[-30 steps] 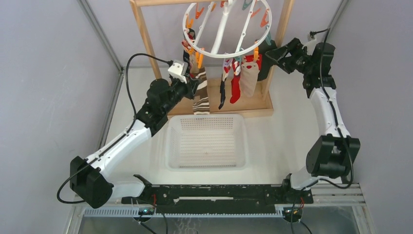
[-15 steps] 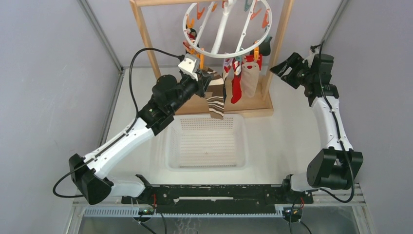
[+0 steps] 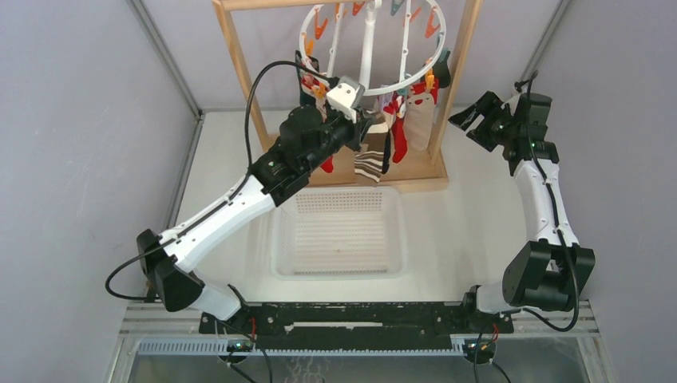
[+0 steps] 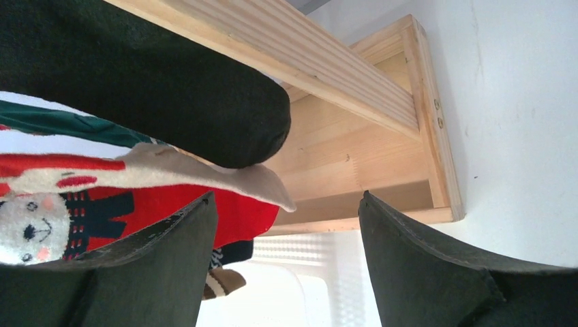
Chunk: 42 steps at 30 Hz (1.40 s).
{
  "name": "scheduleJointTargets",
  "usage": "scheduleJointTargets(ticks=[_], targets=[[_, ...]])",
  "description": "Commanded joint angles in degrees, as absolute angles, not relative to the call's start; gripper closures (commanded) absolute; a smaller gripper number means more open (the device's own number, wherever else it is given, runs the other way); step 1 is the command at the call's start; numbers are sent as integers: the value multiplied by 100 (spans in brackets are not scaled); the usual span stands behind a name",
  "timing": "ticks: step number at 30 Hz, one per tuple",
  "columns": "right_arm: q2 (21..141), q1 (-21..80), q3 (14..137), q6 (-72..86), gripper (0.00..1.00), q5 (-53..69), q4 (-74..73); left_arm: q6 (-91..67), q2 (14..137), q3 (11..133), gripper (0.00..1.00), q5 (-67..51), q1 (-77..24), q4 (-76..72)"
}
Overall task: Remove the socks clipped to the hanger
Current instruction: Adjust the hanger on the clothesline.
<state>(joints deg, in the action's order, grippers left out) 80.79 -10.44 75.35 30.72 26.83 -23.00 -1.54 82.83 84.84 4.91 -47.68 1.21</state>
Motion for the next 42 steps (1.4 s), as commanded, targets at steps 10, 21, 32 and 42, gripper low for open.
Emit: scheduleJointTargets(ticks=[10,21,32,42], targets=[[8063,-1272,7377,3003,18,2682,-2182,291,9501,10713,84,619,-5109,931],[8083,-1342,7323,3080,18,2682,-2156,410,10835,13085,82,681,-5208,2094],[8090,-1371,7286,3067,18,2691,-2178,432,10469,12467,80,911,-5204,1871],[8196,-1371,7225,3026,17,2611,-2179,441,9841,11582,54,1251,-5206,1761]])
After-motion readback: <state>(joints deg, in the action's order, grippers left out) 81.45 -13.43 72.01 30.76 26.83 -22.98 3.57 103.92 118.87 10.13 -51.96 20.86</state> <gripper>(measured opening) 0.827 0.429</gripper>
